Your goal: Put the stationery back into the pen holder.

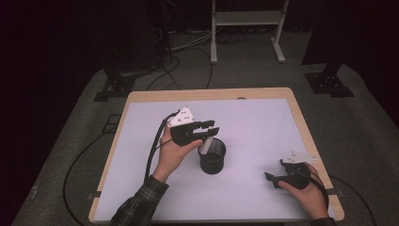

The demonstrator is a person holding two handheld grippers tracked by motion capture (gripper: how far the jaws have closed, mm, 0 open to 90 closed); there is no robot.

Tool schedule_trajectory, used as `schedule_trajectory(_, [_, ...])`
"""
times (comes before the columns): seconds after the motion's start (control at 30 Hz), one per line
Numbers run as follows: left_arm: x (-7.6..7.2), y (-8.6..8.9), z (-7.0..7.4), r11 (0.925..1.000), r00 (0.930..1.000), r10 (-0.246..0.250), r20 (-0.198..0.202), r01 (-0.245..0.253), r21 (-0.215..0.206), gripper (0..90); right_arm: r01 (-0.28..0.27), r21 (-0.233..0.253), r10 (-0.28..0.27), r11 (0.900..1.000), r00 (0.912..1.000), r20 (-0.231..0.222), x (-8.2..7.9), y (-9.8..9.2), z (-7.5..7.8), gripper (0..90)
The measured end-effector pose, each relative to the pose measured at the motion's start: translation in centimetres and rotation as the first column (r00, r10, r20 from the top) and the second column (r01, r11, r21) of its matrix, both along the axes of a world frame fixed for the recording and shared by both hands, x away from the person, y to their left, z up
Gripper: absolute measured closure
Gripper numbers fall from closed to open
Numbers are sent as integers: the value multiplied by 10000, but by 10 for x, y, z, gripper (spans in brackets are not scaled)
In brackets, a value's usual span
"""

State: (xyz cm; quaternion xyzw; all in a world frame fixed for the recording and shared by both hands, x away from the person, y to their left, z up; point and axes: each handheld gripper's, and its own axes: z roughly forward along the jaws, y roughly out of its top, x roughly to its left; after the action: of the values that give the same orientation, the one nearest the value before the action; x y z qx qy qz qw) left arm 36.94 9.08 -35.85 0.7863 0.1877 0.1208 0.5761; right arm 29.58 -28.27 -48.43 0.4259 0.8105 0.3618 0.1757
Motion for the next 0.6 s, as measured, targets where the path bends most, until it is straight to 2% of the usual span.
schedule_trajectory(0.27, [0,-4,-9,9995,9997,-122,-197,127,272,649,-9,-5,9,10000,10000,8,0,0,0,148])
schedule_trajectory(0.6, [-4,0,-18,9986,9993,-65,-363,83,515,649,-19,-16,19,10000,10000,18,0,0,0,148])
